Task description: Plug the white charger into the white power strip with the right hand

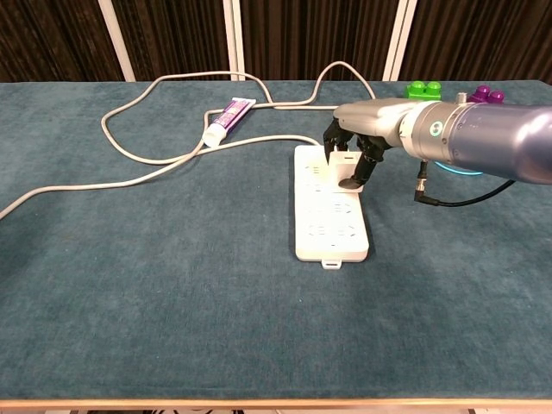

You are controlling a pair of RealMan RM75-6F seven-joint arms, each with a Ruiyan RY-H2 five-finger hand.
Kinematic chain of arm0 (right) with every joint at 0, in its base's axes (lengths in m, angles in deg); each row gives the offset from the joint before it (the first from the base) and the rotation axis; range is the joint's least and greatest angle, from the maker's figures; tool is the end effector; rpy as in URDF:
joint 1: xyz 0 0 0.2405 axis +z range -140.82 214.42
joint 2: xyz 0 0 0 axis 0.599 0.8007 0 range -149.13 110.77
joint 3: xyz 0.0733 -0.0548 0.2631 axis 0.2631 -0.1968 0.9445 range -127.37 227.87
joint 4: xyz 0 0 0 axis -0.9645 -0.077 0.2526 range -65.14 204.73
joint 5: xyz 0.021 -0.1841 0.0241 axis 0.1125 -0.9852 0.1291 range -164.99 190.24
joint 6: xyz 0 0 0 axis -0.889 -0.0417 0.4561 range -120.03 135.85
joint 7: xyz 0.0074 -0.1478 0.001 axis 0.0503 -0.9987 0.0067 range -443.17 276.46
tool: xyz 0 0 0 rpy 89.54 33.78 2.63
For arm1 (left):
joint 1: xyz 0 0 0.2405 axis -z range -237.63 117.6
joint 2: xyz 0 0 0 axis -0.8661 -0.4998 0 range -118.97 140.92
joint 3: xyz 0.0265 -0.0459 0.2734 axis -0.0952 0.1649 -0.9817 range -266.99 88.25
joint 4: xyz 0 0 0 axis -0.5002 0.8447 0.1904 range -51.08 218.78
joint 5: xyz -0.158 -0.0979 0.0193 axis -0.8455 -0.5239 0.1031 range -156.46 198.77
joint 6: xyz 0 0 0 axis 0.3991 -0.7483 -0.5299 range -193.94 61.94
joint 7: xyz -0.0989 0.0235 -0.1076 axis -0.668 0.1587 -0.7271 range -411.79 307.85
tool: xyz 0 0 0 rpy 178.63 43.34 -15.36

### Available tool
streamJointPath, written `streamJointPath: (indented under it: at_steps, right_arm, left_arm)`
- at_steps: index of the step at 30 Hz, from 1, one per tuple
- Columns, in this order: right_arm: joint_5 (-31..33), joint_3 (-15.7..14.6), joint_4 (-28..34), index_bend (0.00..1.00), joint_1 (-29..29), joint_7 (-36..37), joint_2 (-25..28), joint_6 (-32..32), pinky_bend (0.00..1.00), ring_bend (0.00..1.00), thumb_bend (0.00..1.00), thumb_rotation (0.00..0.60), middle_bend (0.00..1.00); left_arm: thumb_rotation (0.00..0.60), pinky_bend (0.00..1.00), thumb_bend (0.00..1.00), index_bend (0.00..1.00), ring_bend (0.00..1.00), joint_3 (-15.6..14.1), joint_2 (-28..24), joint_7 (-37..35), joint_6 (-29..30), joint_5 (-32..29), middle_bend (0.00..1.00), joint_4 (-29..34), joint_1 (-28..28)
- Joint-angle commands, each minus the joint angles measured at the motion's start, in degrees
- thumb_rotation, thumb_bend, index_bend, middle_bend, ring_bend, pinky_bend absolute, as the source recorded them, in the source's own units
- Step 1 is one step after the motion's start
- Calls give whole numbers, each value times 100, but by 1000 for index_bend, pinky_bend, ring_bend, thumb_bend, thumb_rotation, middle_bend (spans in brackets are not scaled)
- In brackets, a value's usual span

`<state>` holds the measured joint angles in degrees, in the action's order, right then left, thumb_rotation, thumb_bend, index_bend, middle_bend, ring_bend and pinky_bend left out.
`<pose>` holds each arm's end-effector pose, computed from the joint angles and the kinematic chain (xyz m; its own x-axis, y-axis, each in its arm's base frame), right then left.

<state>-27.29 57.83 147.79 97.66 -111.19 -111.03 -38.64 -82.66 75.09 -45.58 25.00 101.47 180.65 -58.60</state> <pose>-0.1098 -0.4091 -0.0267 0.5453 -0.3658 0.7542 -0.8264 -0.3854 0.4105 -0.3222 0.1746 0.2125 0.4255 -0.1258 0.8962 0.9015 0.1452 -0.4077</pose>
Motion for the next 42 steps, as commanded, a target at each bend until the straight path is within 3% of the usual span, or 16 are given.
streamJointPath:
  at_steps: [1, 17, 20, 25, 30, 42]
  right_arm:
    - [-55, 8, -24, 1000, -35, 33, -6, -24, 471, 798, 517, 600, 862]
    - [-310, -7, 44, 1000, -148, 126, 37, 71, 471, 809, 517, 600, 872]
    - [-211, 5, 71, 1000, -145, 71, 56, 73, 469, 773, 517, 600, 861]
    - [229, -44, 221, 900, -49, -230, 168, 166, 430, 665, 510, 600, 746]
    - [597, -77, 355, 797, 48, -464, 237, 144, 402, 620, 457, 600, 657]
    - [854, -73, 542, 649, 147, -606, 324, 36, 346, 485, 447, 600, 490]
  left_arm:
    - [600, 93, 132, 275, 30, 1, 2, 7, 0, -2, 84, 1, 1]
    - [600, 93, 132, 275, 30, -4, 20, 50, 16, 14, 84, 11, 1]
    - [600, 93, 132, 275, 30, -2, 21, 49, 8, 7, 84, 8, 4]
    - [600, 93, 132, 274, 30, -2, 14, 35, 11, 5, 84, 8, 1]
    - [600, 93, 132, 274, 30, 3, 9, 26, 16, -4, 84, 10, -5]
    - [600, 93, 132, 274, 30, 3, 14, 38, 2, -14, 84, 10, 2]
